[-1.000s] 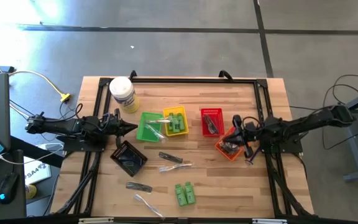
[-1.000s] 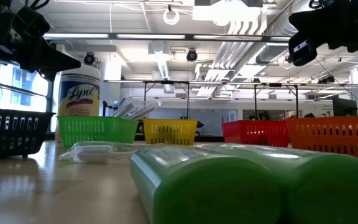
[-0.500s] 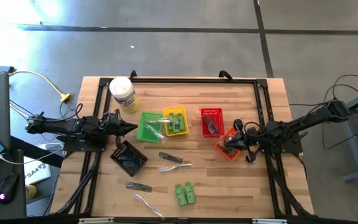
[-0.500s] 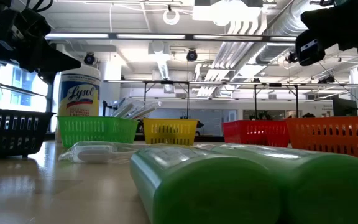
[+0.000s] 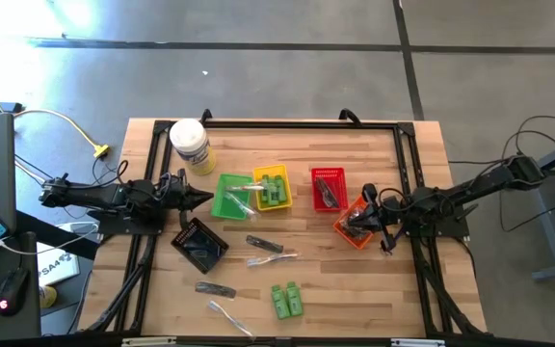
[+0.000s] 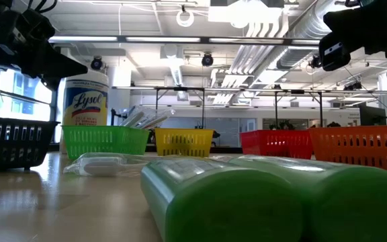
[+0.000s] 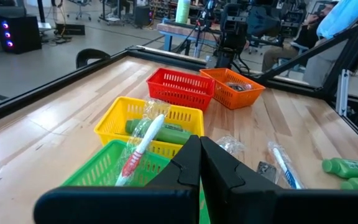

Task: Pick & Place Travel size toiletries
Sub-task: Put the top blue toothbrush into green basket

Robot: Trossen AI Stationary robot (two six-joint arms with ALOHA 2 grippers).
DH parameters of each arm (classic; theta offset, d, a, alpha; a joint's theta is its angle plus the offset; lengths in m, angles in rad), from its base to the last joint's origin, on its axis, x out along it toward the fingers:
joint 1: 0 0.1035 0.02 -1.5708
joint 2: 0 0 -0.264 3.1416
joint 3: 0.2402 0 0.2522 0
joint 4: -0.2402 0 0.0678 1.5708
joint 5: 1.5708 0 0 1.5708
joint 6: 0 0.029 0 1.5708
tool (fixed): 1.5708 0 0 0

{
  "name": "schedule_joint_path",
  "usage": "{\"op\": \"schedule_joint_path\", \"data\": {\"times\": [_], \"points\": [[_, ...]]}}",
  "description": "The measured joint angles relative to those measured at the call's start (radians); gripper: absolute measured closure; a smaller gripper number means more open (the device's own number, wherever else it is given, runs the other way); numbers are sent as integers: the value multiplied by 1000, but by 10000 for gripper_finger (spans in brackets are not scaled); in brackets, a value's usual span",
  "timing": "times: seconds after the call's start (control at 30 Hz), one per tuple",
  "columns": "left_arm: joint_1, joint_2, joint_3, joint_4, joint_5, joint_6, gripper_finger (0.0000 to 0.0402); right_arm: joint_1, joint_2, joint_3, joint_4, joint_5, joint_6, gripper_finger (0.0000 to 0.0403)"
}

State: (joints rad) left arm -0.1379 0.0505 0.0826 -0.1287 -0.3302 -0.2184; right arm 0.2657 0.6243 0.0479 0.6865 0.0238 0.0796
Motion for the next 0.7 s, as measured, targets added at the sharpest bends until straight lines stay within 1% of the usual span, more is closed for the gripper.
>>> {"op": "schedule_joint_path", "data": {"times": [0.23, 0.37, 0.5, 0.7], "points": [[0, 0, 0, 0, -6, 3, 402, 0, 5, 1, -1, 0, 7, 399], [0, 0, 0, -3, 7, -23, 402, 0, 5, 1, -1, -15, 70, 399], [0, 0, 0, -3, 29, -23, 402, 0, -15, 1, 0, -60, 34, 399], [0, 0, 0, -3, 31, -23, 402, 0, -22, 1, -1, -57, 16, 399]]}}
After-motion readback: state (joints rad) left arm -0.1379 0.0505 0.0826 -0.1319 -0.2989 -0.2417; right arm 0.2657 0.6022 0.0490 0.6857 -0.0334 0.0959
